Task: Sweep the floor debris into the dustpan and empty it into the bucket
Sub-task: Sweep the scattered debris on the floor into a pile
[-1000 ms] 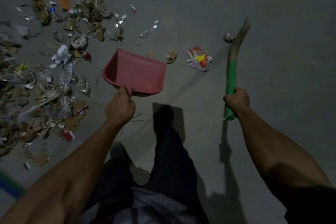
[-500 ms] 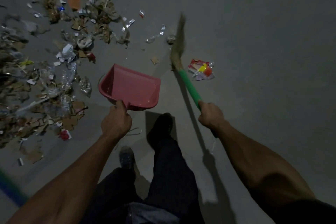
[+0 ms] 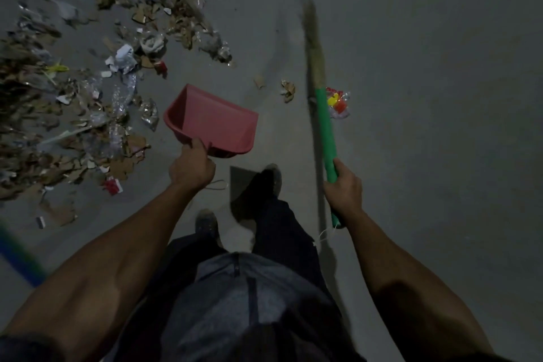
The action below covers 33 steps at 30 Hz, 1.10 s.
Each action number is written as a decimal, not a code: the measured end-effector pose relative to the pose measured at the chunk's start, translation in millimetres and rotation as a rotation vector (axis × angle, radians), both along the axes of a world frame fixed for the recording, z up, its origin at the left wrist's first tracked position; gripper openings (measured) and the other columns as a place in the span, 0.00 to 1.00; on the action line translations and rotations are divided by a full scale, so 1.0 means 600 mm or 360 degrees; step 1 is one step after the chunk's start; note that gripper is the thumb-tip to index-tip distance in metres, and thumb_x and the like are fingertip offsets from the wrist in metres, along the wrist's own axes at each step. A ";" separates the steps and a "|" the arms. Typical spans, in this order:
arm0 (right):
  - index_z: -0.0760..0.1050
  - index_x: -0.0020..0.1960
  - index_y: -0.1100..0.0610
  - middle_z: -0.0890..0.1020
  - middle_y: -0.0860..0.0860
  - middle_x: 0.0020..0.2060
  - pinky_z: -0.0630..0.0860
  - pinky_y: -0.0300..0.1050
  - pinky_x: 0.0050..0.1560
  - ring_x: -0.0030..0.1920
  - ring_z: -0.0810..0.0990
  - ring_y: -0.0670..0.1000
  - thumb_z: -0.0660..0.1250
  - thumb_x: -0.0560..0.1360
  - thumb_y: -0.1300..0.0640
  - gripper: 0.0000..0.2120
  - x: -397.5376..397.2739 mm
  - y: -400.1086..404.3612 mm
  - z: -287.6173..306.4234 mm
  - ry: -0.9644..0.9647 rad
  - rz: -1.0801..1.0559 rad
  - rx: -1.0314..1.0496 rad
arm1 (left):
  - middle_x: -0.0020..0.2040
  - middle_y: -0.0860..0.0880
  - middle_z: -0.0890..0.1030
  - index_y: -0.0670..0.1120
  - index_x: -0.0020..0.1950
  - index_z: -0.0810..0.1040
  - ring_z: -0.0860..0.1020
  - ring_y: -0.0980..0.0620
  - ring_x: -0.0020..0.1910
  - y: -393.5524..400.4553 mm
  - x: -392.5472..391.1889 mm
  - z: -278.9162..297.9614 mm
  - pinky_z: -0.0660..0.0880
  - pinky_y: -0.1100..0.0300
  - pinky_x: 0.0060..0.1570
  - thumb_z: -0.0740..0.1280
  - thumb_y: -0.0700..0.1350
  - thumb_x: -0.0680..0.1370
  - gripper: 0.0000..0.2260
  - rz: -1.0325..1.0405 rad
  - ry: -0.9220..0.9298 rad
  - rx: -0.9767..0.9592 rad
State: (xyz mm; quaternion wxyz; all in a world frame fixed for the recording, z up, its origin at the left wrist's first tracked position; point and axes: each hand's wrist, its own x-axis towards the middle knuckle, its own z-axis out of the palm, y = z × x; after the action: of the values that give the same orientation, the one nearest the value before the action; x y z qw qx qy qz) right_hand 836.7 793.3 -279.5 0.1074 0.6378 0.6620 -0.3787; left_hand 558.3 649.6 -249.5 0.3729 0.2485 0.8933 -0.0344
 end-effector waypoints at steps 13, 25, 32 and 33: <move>0.76 0.51 0.64 0.81 0.61 0.44 0.79 0.48 0.43 0.43 0.82 0.60 0.67 0.70 0.63 0.10 0.029 0.031 -0.014 -0.0445 0.0066 -0.0245 | 0.61 0.36 0.71 0.41 0.65 0.62 0.74 0.34 0.57 -0.012 -0.007 -0.005 0.72 0.45 0.51 0.60 0.42 0.78 0.17 -0.0016 0.0020 -0.0019; 0.71 0.46 0.54 0.77 0.56 0.39 0.66 0.43 0.36 0.39 0.75 0.58 0.67 0.67 0.62 0.10 -0.211 0.000 -0.026 -0.0019 0.0801 -0.0203 | 0.59 0.35 0.71 0.42 0.62 0.62 0.74 0.34 0.54 -0.064 -0.034 -0.018 0.70 0.46 0.47 0.59 0.42 0.78 0.14 0.0116 0.0110 -0.0101; 0.75 0.60 0.54 0.79 0.52 0.42 0.70 0.43 0.40 0.40 0.76 0.55 0.66 0.68 0.63 0.21 -0.175 0.027 0.009 0.0062 0.0573 -0.0007 | 0.60 0.36 0.71 0.42 0.62 0.63 0.74 0.34 0.55 -0.073 -0.061 -0.008 0.67 0.49 0.45 0.60 0.42 0.77 0.15 0.0249 0.0123 -0.0065; 0.75 0.57 0.55 0.79 0.54 0.41 0.72 0.43 0.38 0.39 0.77 0.56 0.66 0.68 0.64 0.18 -0.177 0.032 0.010 0.0029 0.0531 0.0005 | 0.60 0.36 0.70 0.42 0.62 0.63 0.74 0.34 0.55 -0.075 -0.068 -0.009 0.66 0.49 0.44 0.60 0.42 0.77 0.15 0.0263 0.0125 -0.0063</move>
State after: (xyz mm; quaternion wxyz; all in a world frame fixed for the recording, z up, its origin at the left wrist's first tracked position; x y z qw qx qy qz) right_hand 730.8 812.8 -273.7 0.1616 0.5158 0.7602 -0.3604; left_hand 517.6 604.5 -254.6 0.3440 0.1648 0.9239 -0.0309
